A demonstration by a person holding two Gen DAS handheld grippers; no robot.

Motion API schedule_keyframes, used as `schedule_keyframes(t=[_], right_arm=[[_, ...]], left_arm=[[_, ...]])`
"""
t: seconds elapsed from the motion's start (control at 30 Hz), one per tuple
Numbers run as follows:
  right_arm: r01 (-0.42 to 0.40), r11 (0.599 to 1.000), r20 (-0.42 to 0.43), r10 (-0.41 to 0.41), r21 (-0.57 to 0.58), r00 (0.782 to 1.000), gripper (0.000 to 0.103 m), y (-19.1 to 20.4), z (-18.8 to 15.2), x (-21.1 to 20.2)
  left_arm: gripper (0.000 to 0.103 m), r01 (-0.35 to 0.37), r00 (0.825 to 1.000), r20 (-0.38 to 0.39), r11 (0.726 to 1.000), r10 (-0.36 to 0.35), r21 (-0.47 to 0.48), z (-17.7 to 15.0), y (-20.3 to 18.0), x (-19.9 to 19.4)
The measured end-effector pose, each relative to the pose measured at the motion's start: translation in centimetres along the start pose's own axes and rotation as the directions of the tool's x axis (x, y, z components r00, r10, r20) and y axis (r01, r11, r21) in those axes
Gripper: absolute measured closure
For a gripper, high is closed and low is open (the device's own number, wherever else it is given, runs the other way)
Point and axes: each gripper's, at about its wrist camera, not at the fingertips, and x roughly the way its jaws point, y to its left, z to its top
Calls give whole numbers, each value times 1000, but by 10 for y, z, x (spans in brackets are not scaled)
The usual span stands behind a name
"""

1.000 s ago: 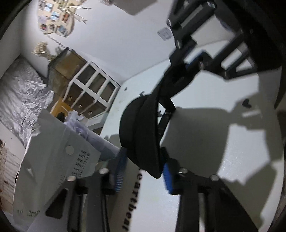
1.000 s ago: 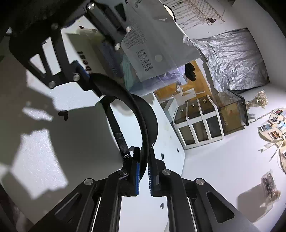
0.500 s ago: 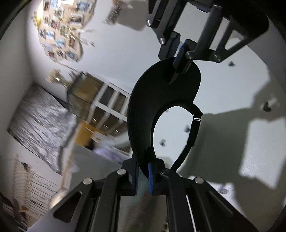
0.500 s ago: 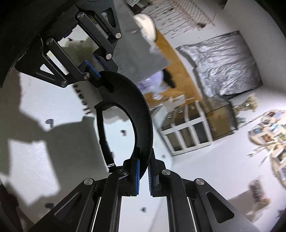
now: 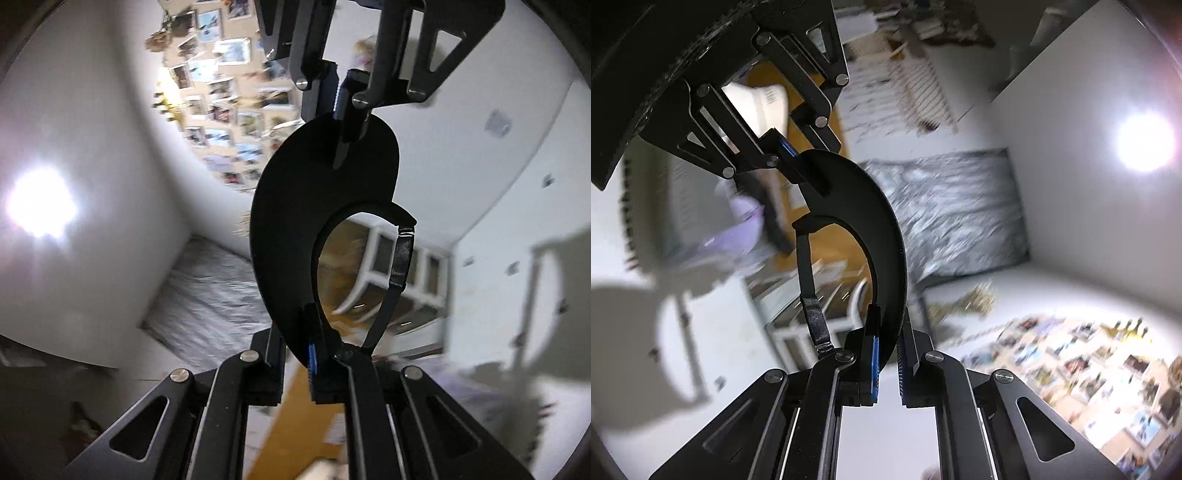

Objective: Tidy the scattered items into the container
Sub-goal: 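Rotate the black visor and carry it over the clear box with both tools, then lower the black visor into the box beside the white visor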

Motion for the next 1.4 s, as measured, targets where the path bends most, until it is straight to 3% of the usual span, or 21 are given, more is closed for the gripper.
schedule_keyframes(t=[0.13, 0.3, 0.53, 0.73, 0.93, 1.17, 1.4], right_arm=[[52, 999, 95, -53, 9, 994, 95, -2, 19, 41], [46, 999, 183, -50, 25, 982, 95, 12, 44, 95], [-5, 1000, 227, -2, 31, 974, 95, 44, 62, 163], [-35, 999, 232, 33, 7, 972, 95, 89, 60, 186], [-102, 995, 225, 97, 13, 970, 95, 119, 61, 184], [-166, 986, 219, 159, 17, 963, 95, 129, 68, 172], [-211, 978, 199, 207, -3, 958, 94, 141, 71, 161]], left_arm=[[93, -65, 997, -49, 996, 68, 60, -31, 21, 33], [93, -75, 990, -113, 991, 88, 113, -78, 29, 64], [93, -12, 981, -193, 993, 35, 115, -128, 14, 95], [93, 77, 972, -232, 987, -43, 140, -153, -9, 99], [90, 235, 935, -286, 970, -209, 59, -158, -14, 92], [85, 331, 896, -320, 943, -308, 18, -161, -20, 78], [79, 424, 839, -344, 903, -421, -71, -164, -35, 70]])
